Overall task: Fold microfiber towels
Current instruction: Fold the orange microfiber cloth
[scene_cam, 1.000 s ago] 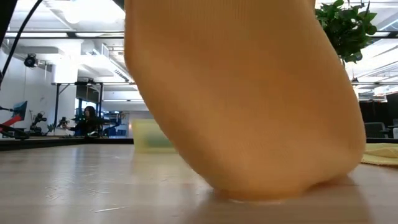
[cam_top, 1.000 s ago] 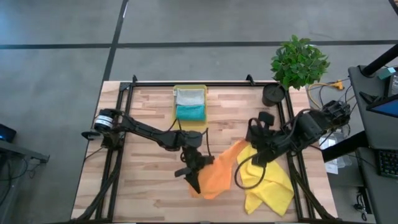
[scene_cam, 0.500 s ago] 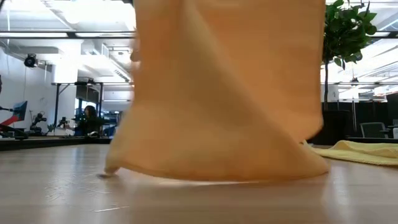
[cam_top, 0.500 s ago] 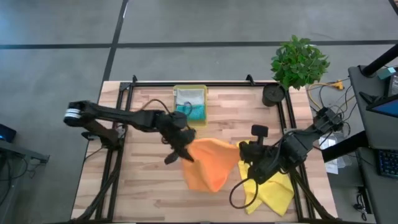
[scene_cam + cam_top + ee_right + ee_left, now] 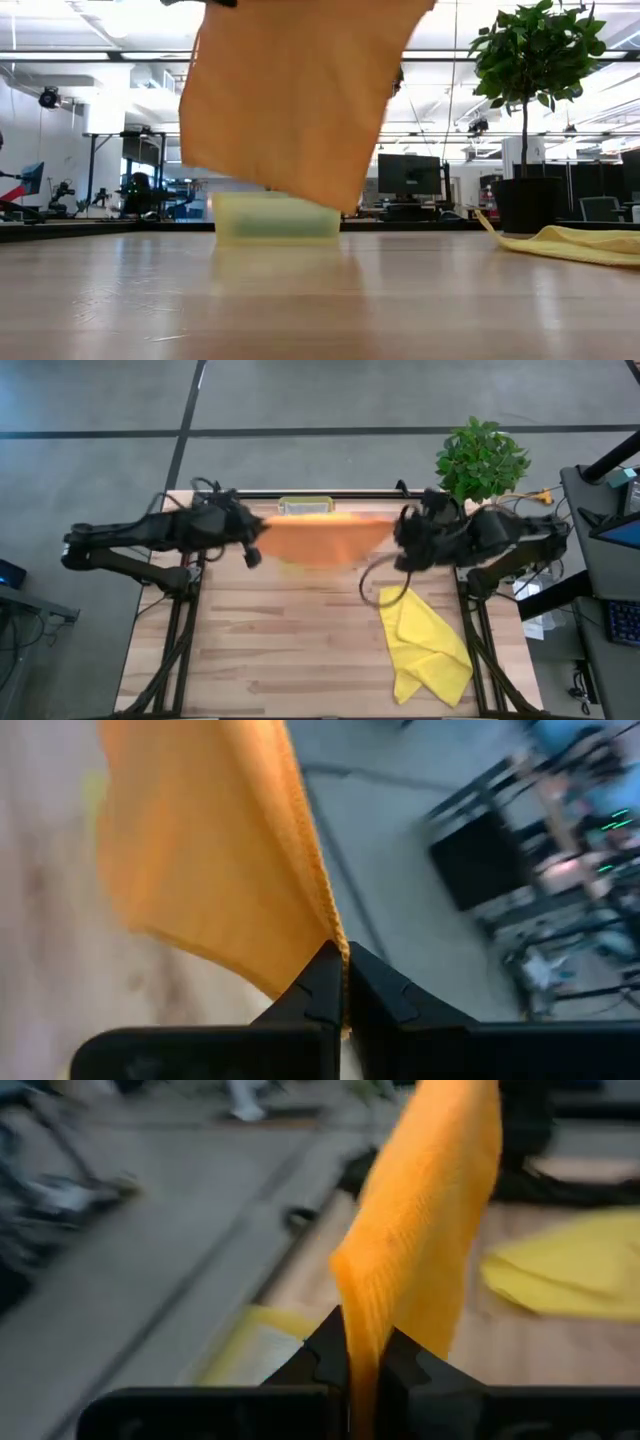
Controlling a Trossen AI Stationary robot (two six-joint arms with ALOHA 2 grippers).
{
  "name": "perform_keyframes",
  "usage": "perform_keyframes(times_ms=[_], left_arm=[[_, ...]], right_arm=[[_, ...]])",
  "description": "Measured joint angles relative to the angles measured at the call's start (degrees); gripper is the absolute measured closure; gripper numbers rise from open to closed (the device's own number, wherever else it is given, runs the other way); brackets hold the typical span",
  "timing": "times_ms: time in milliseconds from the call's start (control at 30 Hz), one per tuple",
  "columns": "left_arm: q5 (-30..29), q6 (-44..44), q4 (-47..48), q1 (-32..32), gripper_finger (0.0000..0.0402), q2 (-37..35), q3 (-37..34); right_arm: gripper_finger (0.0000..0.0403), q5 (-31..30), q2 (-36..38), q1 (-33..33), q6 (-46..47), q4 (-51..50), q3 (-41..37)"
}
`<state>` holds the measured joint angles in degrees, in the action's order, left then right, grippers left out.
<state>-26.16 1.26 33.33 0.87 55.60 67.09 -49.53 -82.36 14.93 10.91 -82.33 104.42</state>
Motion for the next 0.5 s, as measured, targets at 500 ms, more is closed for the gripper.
perform_keyframes(times_ms=[500], left_arm=[[-6.34, 16.59, -1.24, -11.42, 0.0402, 5.27, -10.82]], right_arm=[[0.0394, 4.30, -6.68, 6.56, 6.02, 11.79, -4.51]])
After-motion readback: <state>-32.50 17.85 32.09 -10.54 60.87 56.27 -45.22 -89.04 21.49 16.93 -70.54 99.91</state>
